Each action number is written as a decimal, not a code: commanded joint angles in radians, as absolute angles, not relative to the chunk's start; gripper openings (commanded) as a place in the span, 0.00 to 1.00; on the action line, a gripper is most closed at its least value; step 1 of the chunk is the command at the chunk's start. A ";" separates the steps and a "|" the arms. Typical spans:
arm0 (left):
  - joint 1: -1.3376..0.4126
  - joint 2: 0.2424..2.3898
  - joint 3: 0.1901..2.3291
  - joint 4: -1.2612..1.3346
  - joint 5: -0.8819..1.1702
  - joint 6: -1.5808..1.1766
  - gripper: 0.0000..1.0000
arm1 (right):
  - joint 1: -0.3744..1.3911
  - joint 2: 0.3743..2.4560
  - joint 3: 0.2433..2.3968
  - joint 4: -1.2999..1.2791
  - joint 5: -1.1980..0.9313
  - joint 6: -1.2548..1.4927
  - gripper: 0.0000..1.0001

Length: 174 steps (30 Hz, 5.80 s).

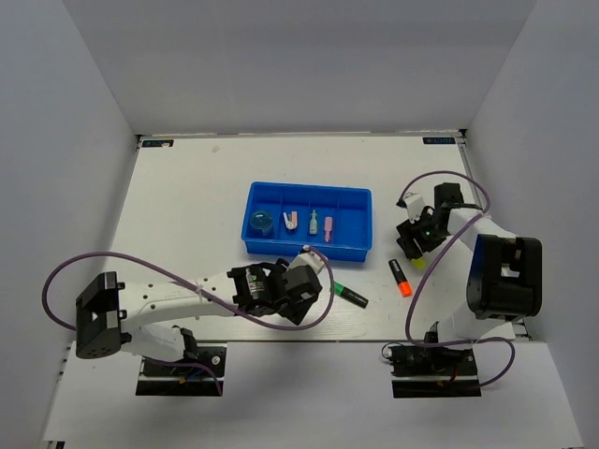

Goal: Sort the stationery into containers
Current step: Grab a piece of stationery with the right arm, then place the stationery into the container, then grab a piece of stationery with the right arm, then place the stationery into the container, then grab a piece of stationery with the right arm

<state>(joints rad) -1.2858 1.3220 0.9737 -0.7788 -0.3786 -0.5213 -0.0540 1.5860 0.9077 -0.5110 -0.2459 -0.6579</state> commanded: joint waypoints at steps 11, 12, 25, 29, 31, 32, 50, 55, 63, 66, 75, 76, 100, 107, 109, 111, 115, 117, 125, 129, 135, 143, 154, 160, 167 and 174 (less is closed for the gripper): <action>-1.318 1.157 0.841 -0.680 -0.370 -0.546 0.78 | -0.020 1.680 0.884 -0.509 -0.178 -0.739 0.16; -1.316 1.157 0.835 -0.678 -0.368 -0.542 0.78 | -0.021 1.678 0.877 -0.515 -0.182 -0.739 0.10; -1.321 1.170 0.839 -0.666 -0.365 -0.471 0.80 | -0.002 1.410 1.221 -0.936 -0.576 -0.598 0.00; -1.322 1.218 0.865 -0.650 -0.322 -0.424 0.77 | 0.109 1.492 1.305 -0.849 -0.638 -0.312 0.00; -1.321 1.230 0.883 -0.655 -0.313 -0.420 0.77 | 0.171 1.539 1.290 -0.717 -0.621 -0.096 0.00; -1.321 1.238 0.888 -0.658 -0.313 -0.431 0.77 | 0.190 1.554 1.292 -0.684 -0.603 -0.016 0.00; -1.321 1.220 0.882 -0.670 -0.333 -0.471 0.77 | 0.379 1.618 1.318 -0.564 -0.163 0.204 0.55; -1.321 1.200 0.879 -0.670 -0.337 -0.463 0.76 | 0.379 1.589 1.333 -0.586 -0.225 0.161 0.71; -1.321 1.204 0.891 -0.666 -0.362 -0.466 0.04 | 0.367 1.255 1.115 -0.566 -0.146 -0.237 0.00; -1.321 1.209 0.891 -0.655 -0.376 -0.485 0.16 | 0.356 1.198 1.036 -0.658 -0.057 -0.302 0.00; -1.324 1.213 0.877 -0.630 -0.370 -0.511 0.77 | 0.316 1.130 0.775 -0.612 0.032 -0.310 0.52; -1.322 1.207 0.870 -0.632 -0.368 -0.515 0.77 | 0.311 1.159 0.755 -0.597 0.034 -0.311 0.55; -1.322 1.149 0.795 -0.594 -0.367 -0.535 0.78 | 0.241 1.436 0.695 -0.537 -0.018 -0.305 0.21; -1.324 1.163 0.801 -0.589 -0.354 -0.529 0.78 | 0.219 1.292 0.771 -0.673 -0.155 -0.319 0.02; -1.324 1.164 0.804 -0.598 -0.356 -0.529 0.78 | 0.221 1.223 0.833 -0.739 -0.213 -0.321 0.02; -1.322 1.161 0.804 -0.600 -0.362 -0.528 0.78 | 0.222 1.189 0.925 -0.807 -0.274 -0.324 0.01; -1.324 1.158 0.807 -0.603 -0.365 -0.528 0.78 | 0.229 1.196 1.044 -0.831 -0.379 -0.264 0.01; -1.322 1.160 0.808 -0.594 -0.367 -0.531 0.78 | 0.235 1.250 1.106 -0.799 -0.420 -0.209 0.01; -1.322 1.203 0.844 -0.594 -0.370 -0.558 0.78 | 0.282 1.555 1.275 -0.582 -0.425 0.251 0.11; -1.327 1.210 0.851 -0.572 -0.373 -0.564 0.77 | 0.296 1.634 1.333 -0.552 -0.354 0.302 0.07; -1.322 1.250 0.888 -0.572 -0.361 -0.555 0.77 | 0.308 1.672 1.387 -0.572 -0.364 0.299 0.67; -1.324 1.417 1.082 -0.616 -0.324 -0.538 0.14 | 0.296 1.474 1.289 -0.627 -0.507 0.027 0.37; -1.321 1.062 0.899 -0.774 -0.725 -0.773 0.81 | 0.369 1.006 0.700 -0.652 -0.692 -0.603 0.22; -1.221 0.783 0.803 -0.951 -0.762 -0.827 0.87 | 0.529 1.022 0.608 -0.514 -0.511 -0.454 0.51; -1.209 0.600 0.733 -1.048 -0.792 -0.879 0.88 | 0.681 1.164 0.646 -0.417 -0.281 -0.344 0.56; -1.209 0.594 0.733 -1.088 -0.787 -0.890 0.89 | 0.781 1.278 0.667 -0.359 -0.111 -0.333 0.60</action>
